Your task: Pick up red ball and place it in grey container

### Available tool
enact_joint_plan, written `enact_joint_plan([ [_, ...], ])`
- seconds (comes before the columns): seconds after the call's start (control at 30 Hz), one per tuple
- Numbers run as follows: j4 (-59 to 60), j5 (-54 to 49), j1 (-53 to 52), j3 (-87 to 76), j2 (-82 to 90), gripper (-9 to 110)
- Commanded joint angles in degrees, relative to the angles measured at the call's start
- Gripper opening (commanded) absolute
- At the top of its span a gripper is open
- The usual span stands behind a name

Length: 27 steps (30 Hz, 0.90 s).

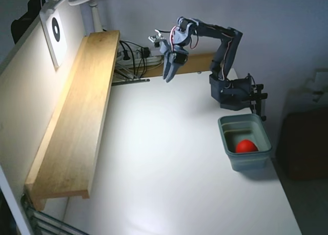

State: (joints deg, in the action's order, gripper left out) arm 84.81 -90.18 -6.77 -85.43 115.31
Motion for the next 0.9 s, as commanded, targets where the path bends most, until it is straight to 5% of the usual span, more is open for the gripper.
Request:
enact_joint_plan([
  [0.0, 2.97, 0.18, -5.01, 3.56, 2.56, 5],
  [0.87, 15.19, 0.18, -23.23, 9.68, 3.92, -3],
])
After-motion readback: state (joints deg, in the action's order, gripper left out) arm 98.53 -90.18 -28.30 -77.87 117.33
